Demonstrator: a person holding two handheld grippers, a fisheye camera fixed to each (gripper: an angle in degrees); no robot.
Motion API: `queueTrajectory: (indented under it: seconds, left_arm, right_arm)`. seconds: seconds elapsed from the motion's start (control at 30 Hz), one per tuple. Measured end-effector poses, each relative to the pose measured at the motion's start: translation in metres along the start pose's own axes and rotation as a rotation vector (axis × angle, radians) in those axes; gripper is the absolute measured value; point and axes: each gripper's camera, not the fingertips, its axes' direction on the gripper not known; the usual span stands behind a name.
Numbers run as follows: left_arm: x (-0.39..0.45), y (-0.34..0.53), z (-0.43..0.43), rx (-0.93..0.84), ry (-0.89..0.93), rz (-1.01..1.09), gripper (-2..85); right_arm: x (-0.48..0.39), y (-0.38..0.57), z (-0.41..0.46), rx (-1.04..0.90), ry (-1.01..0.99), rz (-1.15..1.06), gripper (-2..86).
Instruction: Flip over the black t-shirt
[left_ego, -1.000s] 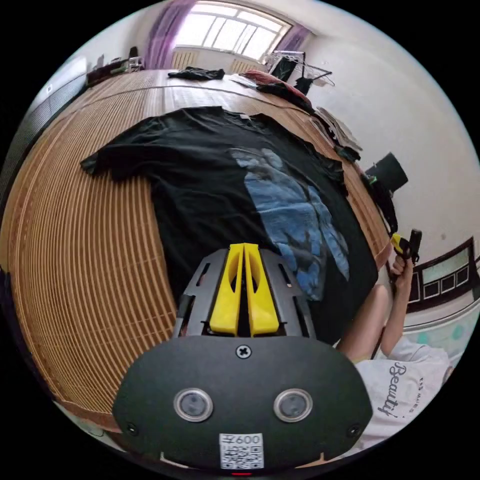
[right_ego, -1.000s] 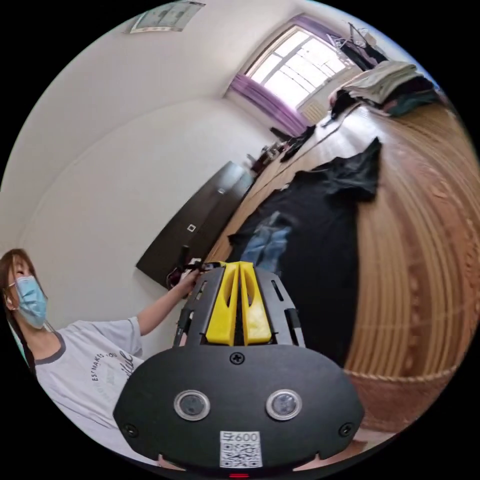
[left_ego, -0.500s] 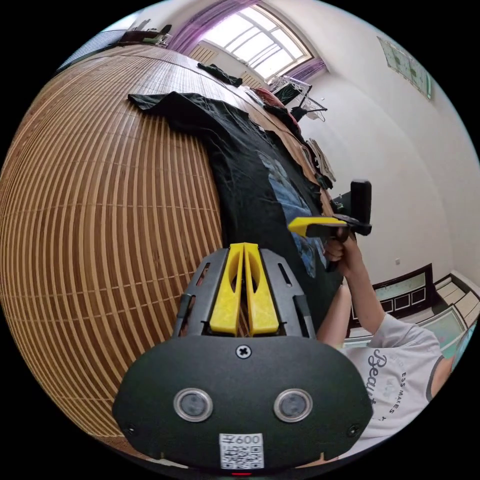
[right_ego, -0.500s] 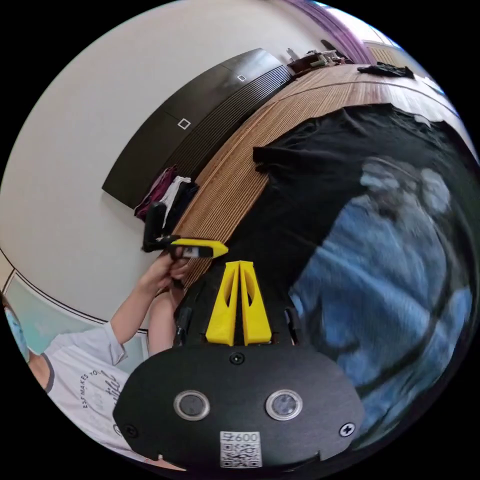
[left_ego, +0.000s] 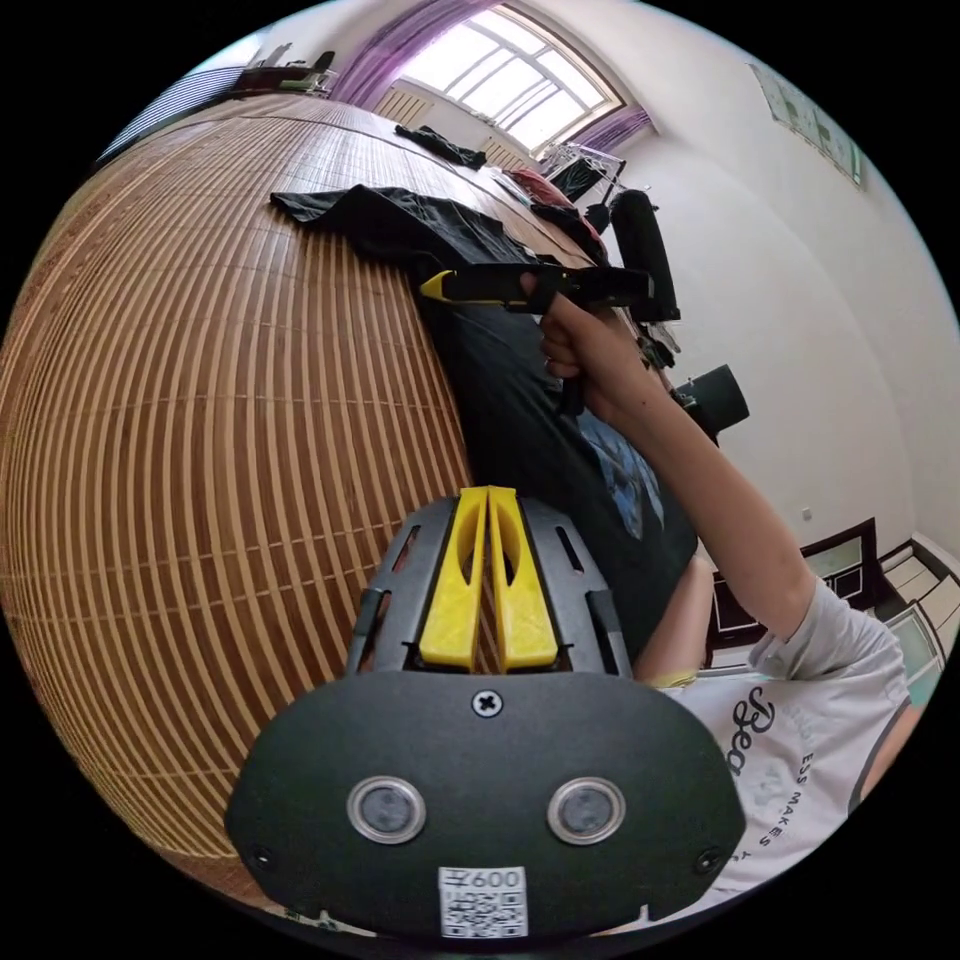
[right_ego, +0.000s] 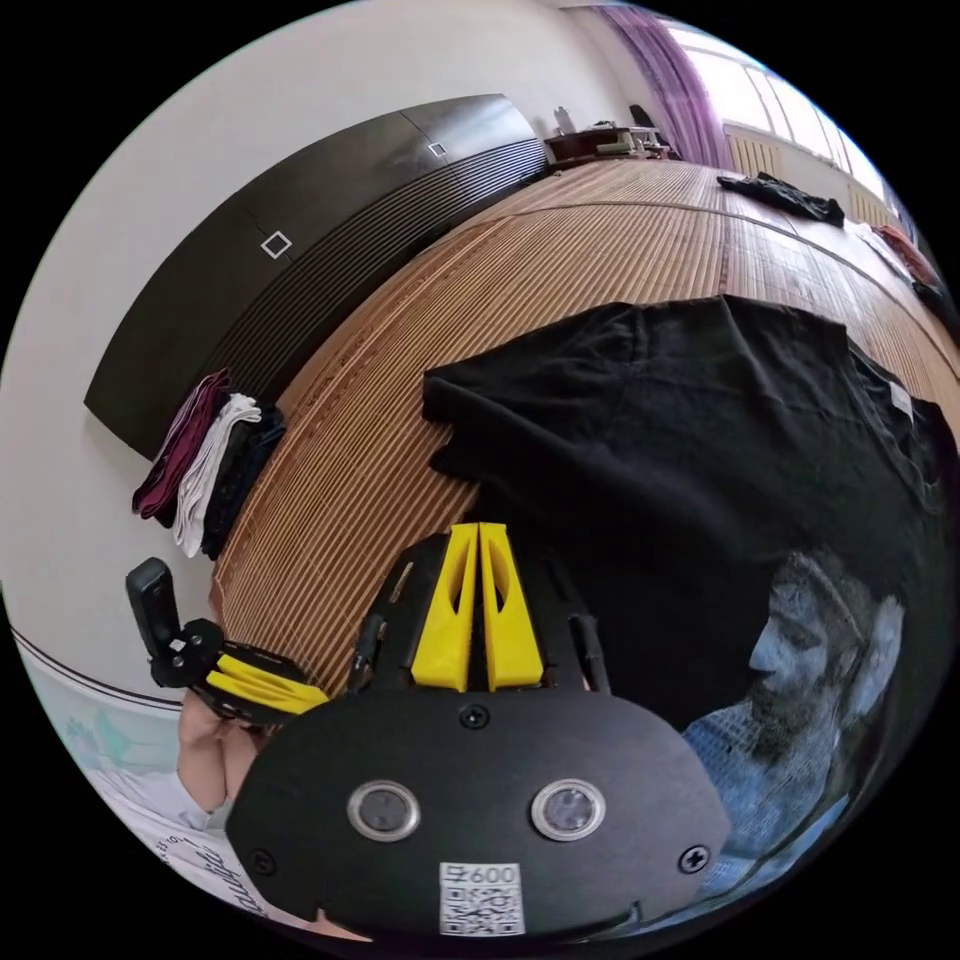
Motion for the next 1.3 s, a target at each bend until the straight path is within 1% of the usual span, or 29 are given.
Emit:
queueTrajectory:
  seconds: [0.1, 0.13, 0.2, 0.27, 0.3, 0.33, 0.37, 0.4, 0.43, 0.5, 0.6, 0.63, 0.67, 0.7, 0.73, 0.77, 0.83, 0.87, 0.93, 1.0, 1.07, 1.1, 1.17, 1.2, 1.27, 1.3]
  left_arm:
    - [0.024, 0.018, -0.030, 0.023, -0.030, -0.015, 0.1]
    - [0.032, 0.025, -0.041, 0.039, -0.027, -0.035, 0.1]
    - [0.051, 0.034, -0.056, 0.080, 0.015, -0.002, 0.1]
    - [0.078, 0.039, -0.065, 0.133, 0.194, 0.070, 0.0]
    - [0.082, 0.039, -0.062, 0.114, 0.229, 0.065, 0.0]
    - [0.093, 0.038, -0.049, 0.032, 0.256, 0.064, 0.0]
    - [0.105, 0.039, -0.035, -0.076, 0.222, 0.062, 0.0]
    - [0.111, 0.041, -0.029, -0.128, 0.174, 0.060, 0.0]
    - [0.124, 0.046, -0.029, -0.136, 0.122, 0.084, 0.0]
    - [0.136, 0.057, -0.036, -0.107, 0.088, 0.036, 0.0]
    - [0.164, 0.082, -0.043, -0.056, 0.024, 0.038, 0.1]
    - [0.174, 0.090, -0.047, -0.045, -0.004, 0.040, 0.1]
    - [0.181, 0.098, -0.050, -0.043, -0.019, 0.040, 0.1]
    - [0.184, 0.101, -0.052, -0.044, -0.029, 0.042, 0.1]
    - [0.186, 0.109, -0.054, -0.031, -0.037, 0.043, 0.1]
    - [0.182, 0.118, -0.052, -0.002, -0.001, 0.015, 0.1]
    - [0.176, 0.133, -0.051, 0.043, 0.065, -0.014, 0.1]
    - [0.174, 0.145, -0.050, 0.074, 0.089, -0.031, 0.1]
    - [0.178, 0.162, -0.050, 0.108, 0.082, -0.031, 0.1]
    - [0.186, 0.177, -0.049, 0.130, 0.045, -0.020, 0.1]
    - [0.183, 0.204, -0.050, 0.187, 0.042, -0.090, 0.1]
    - [0.182, 0.212, -0.051, 0.212, 0.032, -0.113, 0.2]
    - [0.188, 0.243, -0.060, 0.336, -0.092, -0.178, 0.3]
    - [0.192, 0.251, -0.062, 0.370, -0.124, -0.177, 0.3]
    - [0.221, 0.282, -0.065, 0.513, -0.218, -0.031, 0.4]
    - [0.231, 0.289, -0.064, 0.544, -0.254, 0.013, 0.4]
  right_arm:
    - [0.024, 0.002, 0.021, 0.024, 0.002, -0.009, -0.8]
    - [0.036, 0.005, 0.030, 0.036, -0.007, 0.003, -0.8]
    - [0.052, 0.008, 0.042, 0.055, -0.014, 0.017, -0.8]
    - [0.072, 0.009, 0.059, 0.059, -0.009, 0.022, -0.8]
    - [0.077, 0.009, 0.063, 0.059, -0.008, 0.020, -0.8]
    - [0.088, 0.009, 0.072, 0.058, -0.009, 0.018, -0.8]
    - [0.100, 0.010, 0.080, 0.059, -0.014, 0.022, -0.8]
    - [0.107, 0.010, 0.084, 0.060, -0.017, 0.025, -0.8]
    - [0.118, 0.011, 0.093, 0.062, -0.015, 0.025, -0.8]
    - [0.128, 0.016, 0.105, 0.075, 0.015, 0.007, -0.8]
    - [0.135, 0.026, 0.125, 0.089, 0.106, -0.040, -0.8]
    - [0.135, 0.035, 0.123, 0.139, 0.150, -0.055, -0.8]
    - [0.134, 0.057, 0.103, 0.312, 0.181, -0.068, -0.8]
    - [0.132, 0.072, 0.090, 0.413, 0.171, -0.102, -0.8]
    - [0.134, 0.096, 0.067, 0.550, 0.120, -0.162, -0.8]
    - [0.144, 0.109, 0.049, 0.579, 0.073, -0.165, -0.8]
    - [0.163, 0.129, 0.020, 0.575, 0.015, -0.180, -0.8]
    - [0.175, 0.153, -0.003, 0.586, -0.008, -0.230, -0.8]
    - [0.195, 0.201, -0.040, 0.599, 0.006, -0.313, -0.8]
    - [0.223, 0.256, -0.075, 0.604, 0.081, -0.350, -0.8]
    - [0.274, 0.330, -0.112, 0.597, 0.234, -0.321, -0.8]
    - [0.288, 0.349, -0.119, 0.592, 0.279, -0.306, -0.8]
    - [0.351, 0.414, -0.143, 0.555, 0.454, -0.186, -0.8]
    - [0.365, 0.429, -0.148, 0.548, 0.493, -0.156, -0.8]
    - [0.409, 0.483, -0.162, 0.546, 0.635, -0.109, -0.8]
    - [0.418, 0.495, -0.164, 0.554, 0.666, -0.104, -0.8]
